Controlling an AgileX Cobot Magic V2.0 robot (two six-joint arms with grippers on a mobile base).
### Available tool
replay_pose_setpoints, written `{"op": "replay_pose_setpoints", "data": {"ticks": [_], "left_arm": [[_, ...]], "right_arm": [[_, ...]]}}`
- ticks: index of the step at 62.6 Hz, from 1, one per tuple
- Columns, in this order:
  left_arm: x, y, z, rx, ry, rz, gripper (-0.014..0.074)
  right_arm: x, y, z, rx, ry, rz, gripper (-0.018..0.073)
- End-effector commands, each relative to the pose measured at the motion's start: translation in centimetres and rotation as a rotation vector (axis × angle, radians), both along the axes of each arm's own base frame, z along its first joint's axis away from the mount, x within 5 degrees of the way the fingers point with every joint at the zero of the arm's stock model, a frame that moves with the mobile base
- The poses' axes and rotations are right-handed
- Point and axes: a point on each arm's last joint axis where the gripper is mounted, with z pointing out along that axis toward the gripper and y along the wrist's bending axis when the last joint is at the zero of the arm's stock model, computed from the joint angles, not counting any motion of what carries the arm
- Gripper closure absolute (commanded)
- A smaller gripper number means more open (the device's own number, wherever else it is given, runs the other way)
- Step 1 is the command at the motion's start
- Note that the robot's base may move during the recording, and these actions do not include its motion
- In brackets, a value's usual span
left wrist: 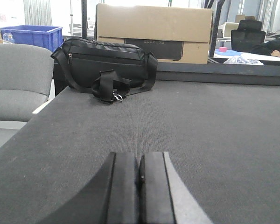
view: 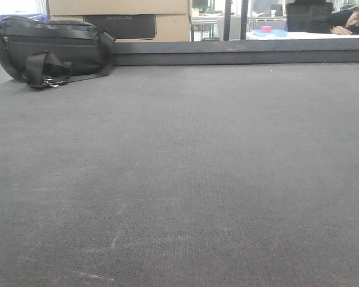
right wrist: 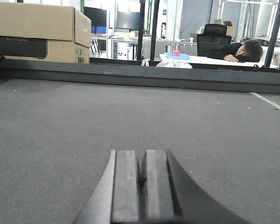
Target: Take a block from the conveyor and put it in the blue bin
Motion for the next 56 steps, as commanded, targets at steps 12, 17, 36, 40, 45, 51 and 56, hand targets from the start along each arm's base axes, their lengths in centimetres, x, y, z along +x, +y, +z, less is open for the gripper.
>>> {"op": "replay_pose_setpoints", "data": {"ticks": [12,17,36,40,45,51,56], "left_arm": [[-0.1,0.0,0.7,0.002,-0.074,-0.004,0.0707],[-0.1,0.0,0.7,0.002,-0.074,-0.004,0.0707],[-0.3,0.0,1.6,0.002,-0.077,-0.004,0.0707],[-0.6,0.0,3.0,0.004,-0.065,-0.005,0.0707],[-1.3,0.0,5.1,0.005,-0.037,-0.006,0.0707],[-1.4,0.0,7.9,0.006,0.035,-0.008,0.0707],[-0.9,0.0,10.0,0.007,0.083,-0.008,0.0707]], "right_arm": [[0.0,0.0,0.3,-0.006,-0.023,0.000,0.0721],[0.0,0.0,0.3,-0.006,-0.023,0.000,0.0721],[-0.3,-0.1,2.3,-0.002,-0.157,-0.008,0.0721],[-0.7,0.0,3.7,-0.004,-0.129,0.000,0.0721],[-1.5,0.1,6.1,-0.006,-0.105,0.010,0.0721],[-2.2,0.1,9.2,-0.009,-0.074,0.018,0.0721],[-2.1,0.2,11.2,-0.012,-0.007,0.026,0.0721]]}}
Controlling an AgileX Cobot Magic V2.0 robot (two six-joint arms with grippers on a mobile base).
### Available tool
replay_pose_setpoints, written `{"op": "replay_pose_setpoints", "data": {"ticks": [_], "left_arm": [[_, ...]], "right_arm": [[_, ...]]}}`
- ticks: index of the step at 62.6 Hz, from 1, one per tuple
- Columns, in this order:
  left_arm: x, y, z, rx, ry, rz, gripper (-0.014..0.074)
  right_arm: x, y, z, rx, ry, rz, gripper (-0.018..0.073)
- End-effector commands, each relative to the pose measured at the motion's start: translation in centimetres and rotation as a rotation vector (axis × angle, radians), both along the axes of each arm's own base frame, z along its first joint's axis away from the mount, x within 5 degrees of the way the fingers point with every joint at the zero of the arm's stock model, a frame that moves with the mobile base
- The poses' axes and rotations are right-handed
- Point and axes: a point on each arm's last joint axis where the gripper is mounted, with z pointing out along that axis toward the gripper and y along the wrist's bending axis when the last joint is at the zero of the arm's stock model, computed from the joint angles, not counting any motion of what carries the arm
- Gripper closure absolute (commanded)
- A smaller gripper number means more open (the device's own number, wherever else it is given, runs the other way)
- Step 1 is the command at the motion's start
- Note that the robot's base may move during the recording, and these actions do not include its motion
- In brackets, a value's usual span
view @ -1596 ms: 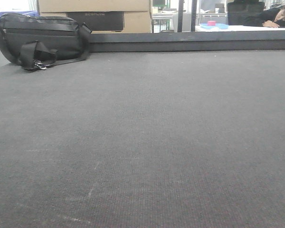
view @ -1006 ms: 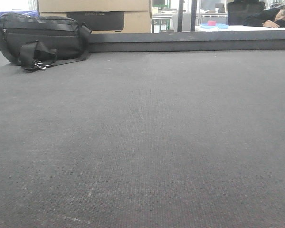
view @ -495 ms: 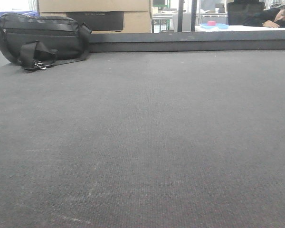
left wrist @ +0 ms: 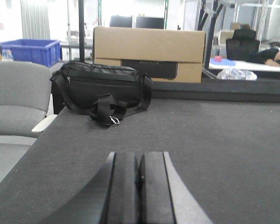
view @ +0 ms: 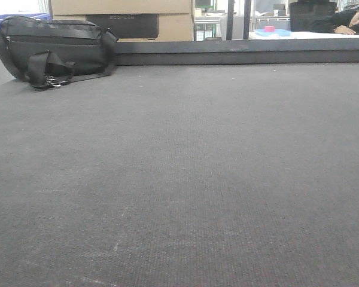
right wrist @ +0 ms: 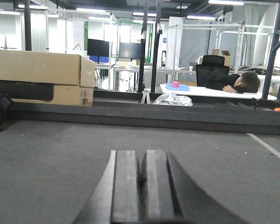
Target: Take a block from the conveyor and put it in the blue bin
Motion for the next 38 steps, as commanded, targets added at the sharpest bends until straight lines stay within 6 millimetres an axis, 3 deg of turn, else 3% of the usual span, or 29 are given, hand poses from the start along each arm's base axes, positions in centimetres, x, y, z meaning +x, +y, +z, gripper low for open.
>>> {"op": "replay_pose_setpoints", "data": {"ticks": [1,10,22,29,38], "left_arm": [[0.6,0.0,2.1,0.005,0.068,-0.005,0.0707],[3.5,-0.1,4.8,0.007,0.268,-0.007,0.0707],[9.3,-0.2,6.1,0.013,0.641,-0.011,0.0707],[12.5,-0.3,5.9,0.016,0.832,-0.013,0.0707],[16.3,-0.4,5.2,0.016,0.942,-0.014,0.0707]], "right_arm": [[0.3,0.1,2.0,-0.011,0.090,0.009,0.0721],[2.6,0.3,4.3,-0.023,0.361,0.027,0.0721],[7.4,0.5,6.7,-0.034,0.661,0.044,0.0721],[10.4,0.6,6.6,-0.045,0.881,0.058,0.0721],[13.9,0.7,5.8,-0.060,1.123,0.076,0.0721]]}}
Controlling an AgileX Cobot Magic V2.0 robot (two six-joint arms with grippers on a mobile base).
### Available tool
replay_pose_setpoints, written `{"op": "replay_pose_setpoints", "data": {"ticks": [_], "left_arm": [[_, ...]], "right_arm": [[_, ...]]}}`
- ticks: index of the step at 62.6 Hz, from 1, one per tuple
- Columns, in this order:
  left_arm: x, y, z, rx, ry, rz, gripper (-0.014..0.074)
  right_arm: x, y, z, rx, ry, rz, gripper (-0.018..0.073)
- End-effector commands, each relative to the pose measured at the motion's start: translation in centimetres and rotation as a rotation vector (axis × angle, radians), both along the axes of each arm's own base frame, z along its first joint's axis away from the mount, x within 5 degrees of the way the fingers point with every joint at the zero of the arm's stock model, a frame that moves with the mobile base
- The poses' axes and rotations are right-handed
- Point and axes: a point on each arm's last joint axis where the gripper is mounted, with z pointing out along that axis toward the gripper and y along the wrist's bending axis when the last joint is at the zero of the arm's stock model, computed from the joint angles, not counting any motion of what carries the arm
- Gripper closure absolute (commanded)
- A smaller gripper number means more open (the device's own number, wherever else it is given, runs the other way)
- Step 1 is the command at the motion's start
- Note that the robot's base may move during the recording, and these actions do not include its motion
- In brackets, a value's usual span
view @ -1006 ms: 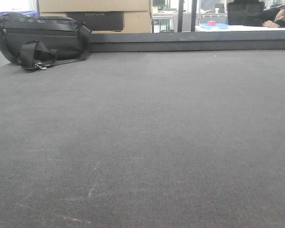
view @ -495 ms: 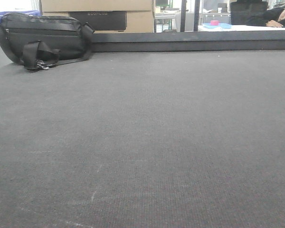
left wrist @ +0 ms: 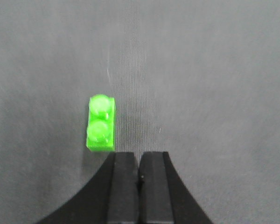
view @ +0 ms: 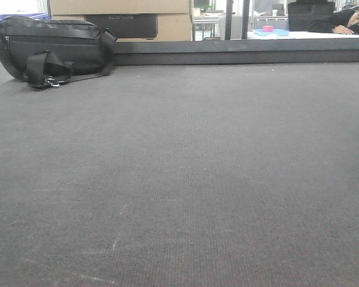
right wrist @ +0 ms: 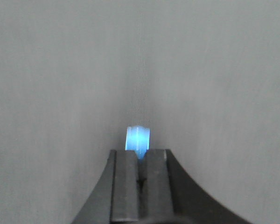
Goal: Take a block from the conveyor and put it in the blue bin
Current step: 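Close left gripper on green block and right gripper on blue block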
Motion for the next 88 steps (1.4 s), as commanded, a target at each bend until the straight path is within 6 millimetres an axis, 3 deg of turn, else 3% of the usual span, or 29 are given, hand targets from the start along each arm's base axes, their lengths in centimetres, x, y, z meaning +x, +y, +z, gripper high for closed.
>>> {"op": "replay_pose_setpoints", "data": {"ticks": [1,8,22,26,36,39,43,63,70,77,88], "left_arm": [[2.1,-0.2,-0.4,-0.003,0.056,-0.005,0.0707],[4.3,-0.2,-1.7,-0.002,0.118,-0.005,0.0707],[6.0,-0.2,-3.6,-0.009,0.188,0.005,0.0707],[6.1,-0.3,-3.7,-0.015,0.193,0.005,0.0707],[6.1,-0.3,-3.7,-0.016,0.191,0.005,0.0707],[6.1,-0.3,-3.7,-0.016,0.191,0.005,0.0707],[6.1,-0.3,-3.8,-0.017,0.195,0.005,0.0707],[5.9,-0.6,-3.8,-0.062,0.211,0.007,0.0707],[5.9,-0.6,-3.8,-0.065,0.213,0.013,0.0707],[6.0,-0.6,-3.8,-0.110,0.217,0.086,0.0707],[6.1,-0.6,-4.1,-0.117,0.277,0.101,0.0707]], "right_arm": [[2.1,0.1,-0.9,-0.014,0.147,0.017,0.0721],[4.8,0.1,-3.0,-0.015,0.262,0.018,0.0721],[8.3,0.2,-6.7,-0.017,0.415,0.017,0.0696],[8.8,0.2,-7.6,-0.018,0.458,0.018,0.0607],[10.4,0.2,-9.2,-0.012,0.484,0.002,0.0238],[10.7,0.2,-9.7,-0.011,0.489,-0.001,0.0175],[11.1,0.2,-10.3,-0.007,0.505,-0.011,0.0155],[13.7,0.3,-14.3,-0.006,0.569,-0.024,0.0159],[14.0,0.3,-15.4,-0.007,0.608,-0.024,0.0217],[14.1,0.3,-15.7,-0.008,0.613,-0.025,0.0353],[13.9,0.3,-15.6,-0.008,0.638,-0.023,0.0731]]}}
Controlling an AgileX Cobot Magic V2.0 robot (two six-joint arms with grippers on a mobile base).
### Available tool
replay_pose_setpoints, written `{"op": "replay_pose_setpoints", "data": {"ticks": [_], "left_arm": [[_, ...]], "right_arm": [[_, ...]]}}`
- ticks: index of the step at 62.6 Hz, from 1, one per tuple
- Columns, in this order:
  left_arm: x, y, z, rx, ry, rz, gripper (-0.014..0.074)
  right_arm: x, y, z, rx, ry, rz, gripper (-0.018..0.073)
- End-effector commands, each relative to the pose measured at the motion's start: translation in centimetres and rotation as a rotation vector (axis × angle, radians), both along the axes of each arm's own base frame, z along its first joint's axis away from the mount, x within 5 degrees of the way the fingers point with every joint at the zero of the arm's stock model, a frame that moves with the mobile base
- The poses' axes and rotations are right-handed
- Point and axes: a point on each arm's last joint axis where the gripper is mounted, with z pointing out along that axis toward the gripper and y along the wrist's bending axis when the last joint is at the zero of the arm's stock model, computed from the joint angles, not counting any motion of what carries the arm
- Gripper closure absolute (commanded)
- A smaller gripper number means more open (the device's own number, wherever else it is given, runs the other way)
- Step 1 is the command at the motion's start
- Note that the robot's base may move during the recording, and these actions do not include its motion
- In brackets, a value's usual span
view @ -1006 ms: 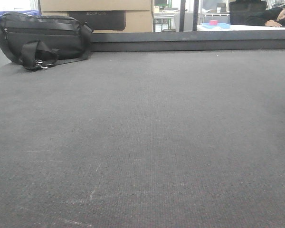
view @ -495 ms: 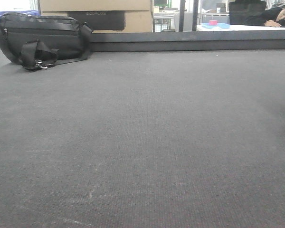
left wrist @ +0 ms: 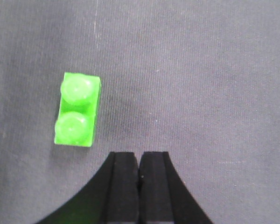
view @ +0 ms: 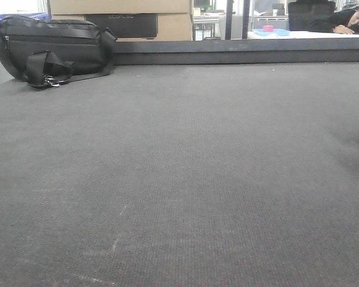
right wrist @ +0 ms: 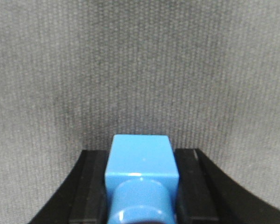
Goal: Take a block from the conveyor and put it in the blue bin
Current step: 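Close left gripper on green block and right gripper on blue block, then lift both held blocks up off the conveyor belt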
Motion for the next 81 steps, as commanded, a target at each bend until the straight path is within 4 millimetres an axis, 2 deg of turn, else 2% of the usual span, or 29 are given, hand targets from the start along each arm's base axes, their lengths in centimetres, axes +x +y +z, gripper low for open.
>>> {"op": "replay_pose_setpoints", "data": {"ticks": [1,11,18,27,35,41,53,57,66,81], "left_arm": [[0.2,-0.2,0.1,-0.016,0.043,0.011,0.0707],[2.0,-0.1,0.9,0.021,0.097,-0.054,0.0707],[3.5,0.0,1.5,0.051,0.095,-0.107,0.0707],[4.9,0.5,0.3,0.119,0.140,-0.113,0.0707],[5.7,0.9,-1.0,0.164,0.181,-0.120,0.0705],[6.0,1.1,-1.3,0.189,0.165,-0.124,0.0629],[5.6,1.5,-2.6,0.231,0.186,-0.126,0.0289],[5.5,1.6,-3.3,0.223,0.185,-0.120,0.0223],[5.9,2.4,-5.0,0.208,0.207,-0.082,0.0207],[7.3,2.5,-8.0,0.208,0.288,-0.111,0.0207]], "right_arm": [[-0.1,0.0,0.2,-0.003,0.013,0.006,0.0724],[-0.3,0.0,2.2,-0.001,-0.028,0.008,0.0717],[-1.2,0.0,5.0,0.004,-0.106,0.008,0.0722],[-2.4,0.3,7.3,0.038,-0.189,-0.003,0.0721],[-2.8,0.3,8.0,0.043,-0.218,-0.004,0.0721],[-2.8,0.3,8.0,0.043,-0.220,-0.005,0.0721],[-2.6,0.3,8.0,0.042,-0.236,-0.006,0.0721],[-2.6,0.3,8.1,0.046,-0.245,-0.009,0.0721],[-2.5,0.4,8.1,0.062,-0.252,-0.015,0.0721],[-2.4,0.5,8.1,0.068,-0.256,-0.018,0.0721]]}}
